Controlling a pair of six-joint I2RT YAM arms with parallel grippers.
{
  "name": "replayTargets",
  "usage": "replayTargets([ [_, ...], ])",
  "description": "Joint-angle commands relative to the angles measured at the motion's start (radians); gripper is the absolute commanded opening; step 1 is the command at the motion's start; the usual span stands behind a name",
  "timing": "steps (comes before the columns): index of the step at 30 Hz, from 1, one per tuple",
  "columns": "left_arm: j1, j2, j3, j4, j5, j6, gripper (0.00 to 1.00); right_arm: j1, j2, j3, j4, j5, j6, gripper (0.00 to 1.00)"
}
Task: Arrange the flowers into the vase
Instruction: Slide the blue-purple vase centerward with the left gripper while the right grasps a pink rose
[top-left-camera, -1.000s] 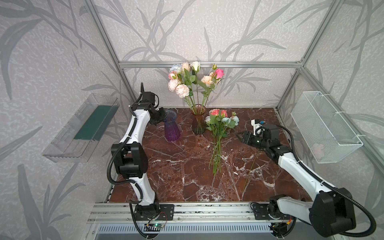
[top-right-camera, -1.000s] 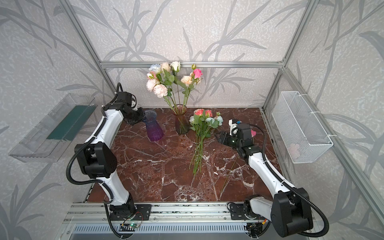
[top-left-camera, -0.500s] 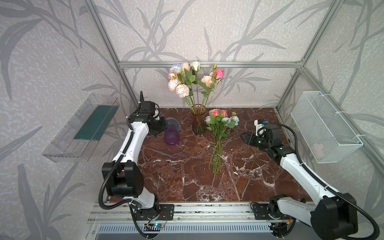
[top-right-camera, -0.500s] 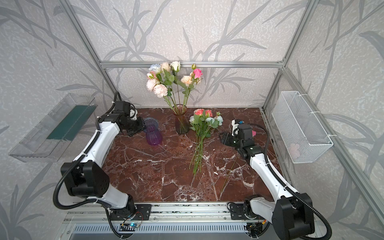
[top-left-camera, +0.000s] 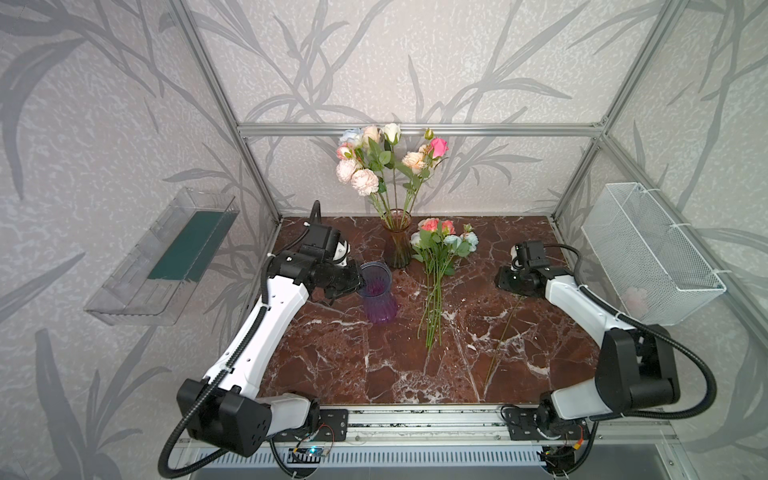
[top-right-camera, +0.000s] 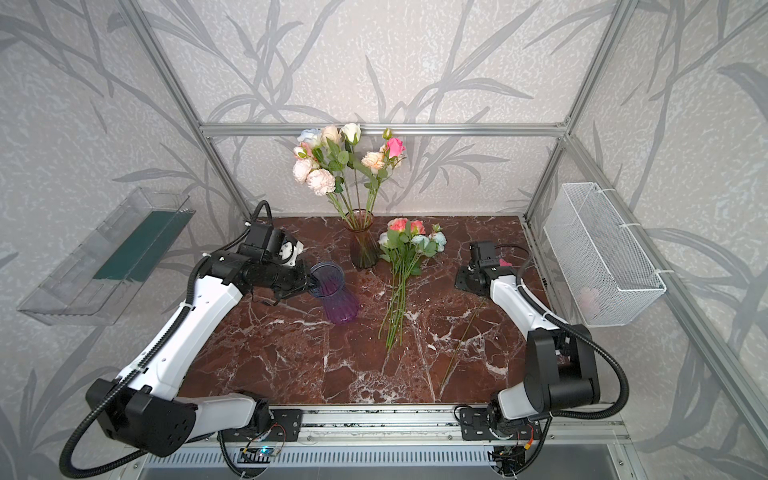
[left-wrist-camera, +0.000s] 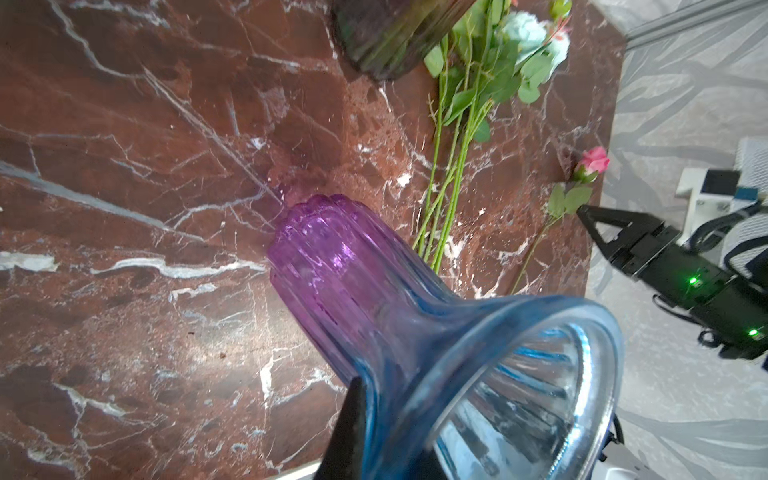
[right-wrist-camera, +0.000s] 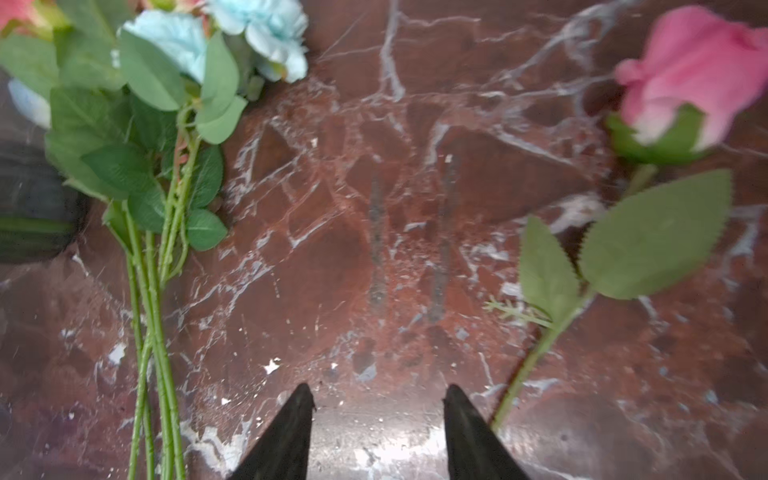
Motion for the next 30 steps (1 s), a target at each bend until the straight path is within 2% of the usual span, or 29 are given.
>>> replayTargets([
  [1,-0.038,0.031,0.053,-0.02,0.097,0.021,0.0,0.098,0.048,0.092,0.02,-0.099,-0.055,0.5],
  [7,-0.105,0.116,0.111,-0.073,0.103,0.048,0.0,0.215,0.287,0.303,-0.004,-0.127,-0.047,0.42],
  [11,-0.133,0.145,0.128,-0.073,0.068,0.054,0.0,0.246,0.429,0.433,-0.031,-0.132,-0.019,0.33],
  [14,-0.133,0.16,0.122,-0.07,0.063,0.058,0.0,0.261,0.506,0.507,-0.047,-0.113,-0.01,0.31],
  [18,-0.133,0.176,0.131,-0.078,0.06,0.065,0.19,0.275,0.597,0.599,-0.09,-0.105,-0.024,0.3],
  [22,-0.132,0.171,0.166,-0.098,0.038,0.086,0.3,0.283,0.65,0.665,-0.123,-0.07,-0.028,0.27],
  [30,-0.126,0.066,0.184,-0.099,-0.032,0.104,0.34,0.284,0.734,0.748,-0.176,-0.039,-0.039,0.23],
])
